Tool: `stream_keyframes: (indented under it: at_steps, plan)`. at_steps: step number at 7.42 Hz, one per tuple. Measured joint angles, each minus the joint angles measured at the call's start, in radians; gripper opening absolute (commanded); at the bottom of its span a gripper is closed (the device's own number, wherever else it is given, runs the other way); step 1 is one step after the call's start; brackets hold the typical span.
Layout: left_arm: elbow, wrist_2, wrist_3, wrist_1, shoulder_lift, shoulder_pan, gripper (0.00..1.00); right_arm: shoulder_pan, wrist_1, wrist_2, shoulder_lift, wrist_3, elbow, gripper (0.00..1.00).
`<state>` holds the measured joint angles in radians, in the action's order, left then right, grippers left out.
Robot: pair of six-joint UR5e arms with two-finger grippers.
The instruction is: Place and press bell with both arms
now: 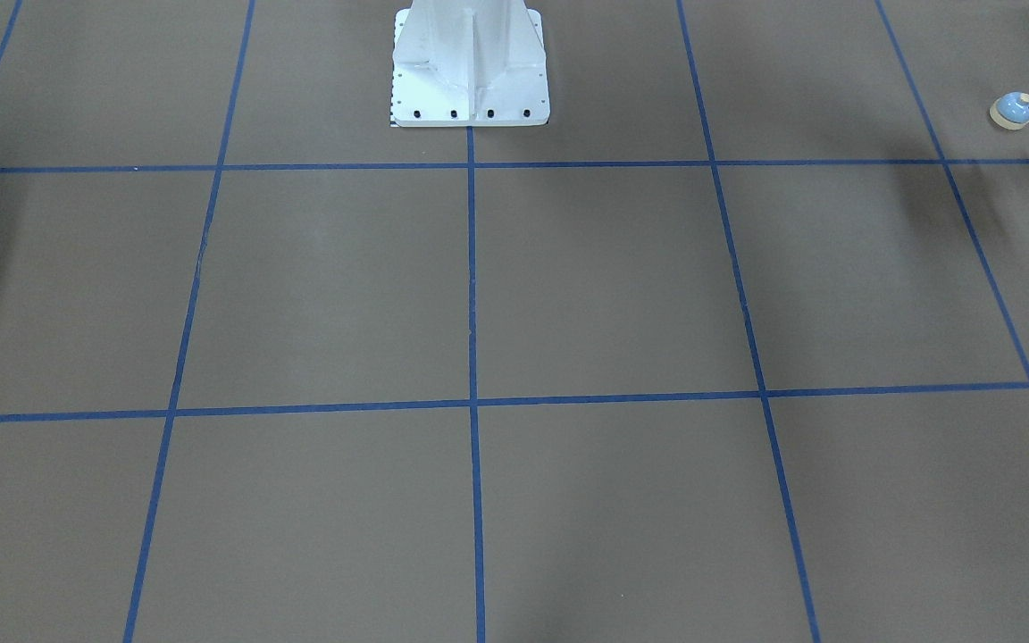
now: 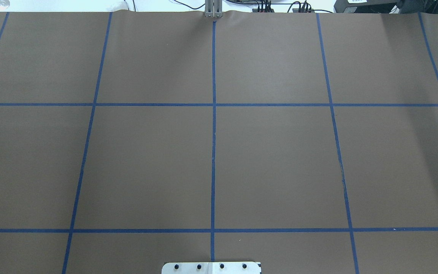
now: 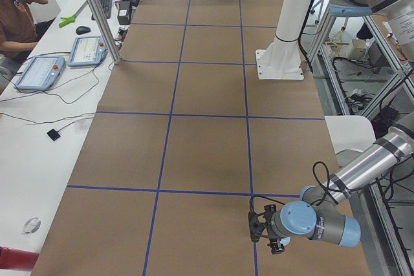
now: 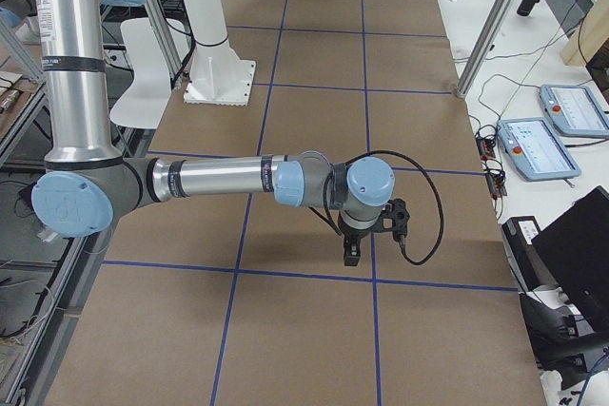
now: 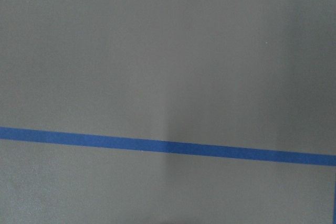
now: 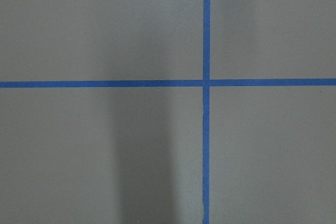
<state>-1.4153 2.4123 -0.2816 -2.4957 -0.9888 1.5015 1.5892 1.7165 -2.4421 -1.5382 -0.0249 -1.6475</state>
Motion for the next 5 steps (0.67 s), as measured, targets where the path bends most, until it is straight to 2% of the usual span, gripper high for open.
stream_keyframes:
  at_steps: [3, 5]
  plan:
    - [-0.095, -0.128, -0.161, 0.003, 0.026, -0.145, 1.00, 0.000, 0.000, 0.003, -0.001, -0.001, 0.000, 1.00]
    - [-0.104, -0.148, -0.152, 0.001, 0.063, -0.167, 1.00, 0.000, 0.000, 0.004, -0.002, -0.001, 0.001, 1.00]
